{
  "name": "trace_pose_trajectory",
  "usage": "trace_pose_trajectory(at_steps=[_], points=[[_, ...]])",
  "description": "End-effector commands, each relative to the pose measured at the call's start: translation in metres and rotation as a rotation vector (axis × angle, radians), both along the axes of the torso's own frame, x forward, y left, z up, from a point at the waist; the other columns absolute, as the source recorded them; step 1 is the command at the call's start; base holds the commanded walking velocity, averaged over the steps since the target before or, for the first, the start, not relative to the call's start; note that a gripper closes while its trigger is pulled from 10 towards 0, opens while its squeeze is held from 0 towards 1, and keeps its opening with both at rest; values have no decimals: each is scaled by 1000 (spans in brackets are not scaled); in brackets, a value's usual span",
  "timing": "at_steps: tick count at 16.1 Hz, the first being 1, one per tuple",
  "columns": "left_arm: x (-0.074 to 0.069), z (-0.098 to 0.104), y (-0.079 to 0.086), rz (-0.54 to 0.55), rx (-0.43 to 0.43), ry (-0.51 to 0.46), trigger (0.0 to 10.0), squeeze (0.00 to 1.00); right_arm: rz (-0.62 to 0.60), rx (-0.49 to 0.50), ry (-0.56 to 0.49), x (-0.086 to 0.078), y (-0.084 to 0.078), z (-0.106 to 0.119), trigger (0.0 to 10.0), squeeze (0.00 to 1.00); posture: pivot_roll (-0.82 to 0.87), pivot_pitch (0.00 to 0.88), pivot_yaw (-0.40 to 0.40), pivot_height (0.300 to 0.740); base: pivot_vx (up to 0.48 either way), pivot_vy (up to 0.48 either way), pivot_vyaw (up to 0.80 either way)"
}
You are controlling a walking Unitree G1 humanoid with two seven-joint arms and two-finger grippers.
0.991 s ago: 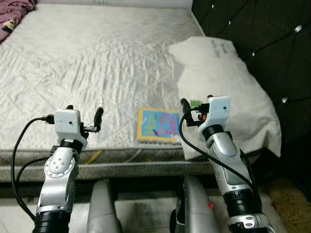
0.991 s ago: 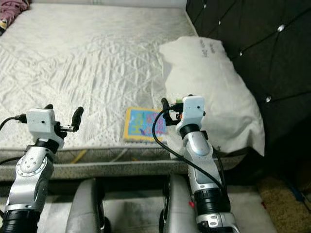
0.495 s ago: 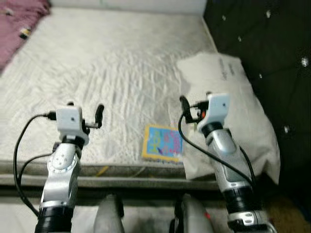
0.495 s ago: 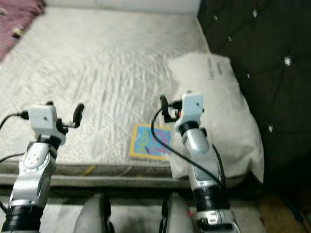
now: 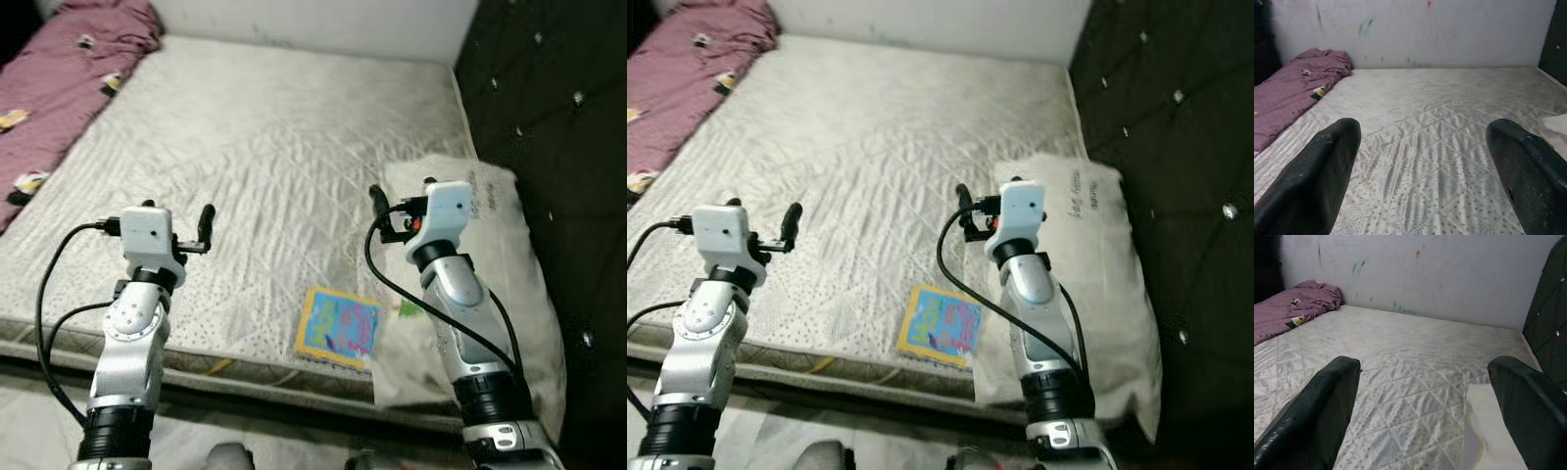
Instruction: Clean up the room
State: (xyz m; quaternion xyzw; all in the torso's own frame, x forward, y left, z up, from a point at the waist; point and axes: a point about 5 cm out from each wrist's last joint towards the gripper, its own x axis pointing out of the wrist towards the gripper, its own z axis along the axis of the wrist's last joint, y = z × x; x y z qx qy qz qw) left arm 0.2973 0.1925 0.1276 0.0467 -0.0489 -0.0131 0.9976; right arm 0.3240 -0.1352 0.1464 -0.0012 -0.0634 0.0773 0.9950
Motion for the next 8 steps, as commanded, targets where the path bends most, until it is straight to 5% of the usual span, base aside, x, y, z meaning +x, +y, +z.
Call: trace_pose_trajectory(at_steps=[1, 5, 8], points=[[-1, -5, 0, 4, 3, 14, 10000, 0, -5, -3, 5, 0, -1, -2, 10000, 0, 22, 9, -37, 740, 0, 0, 0], [0, -7, 0, 6, -24, 34, 10000, 0, -11, -4, 16, 0, -1, -5, 10000, 0, 26, 9, -36, 740, 0, 0, 0], [0, -6, 1, 2, -37, 35, 10000, 0, -21, -15, 26, 0, -2, -7, 10000, 0, 25, 10, -34, 740, 0, 0, -613]])
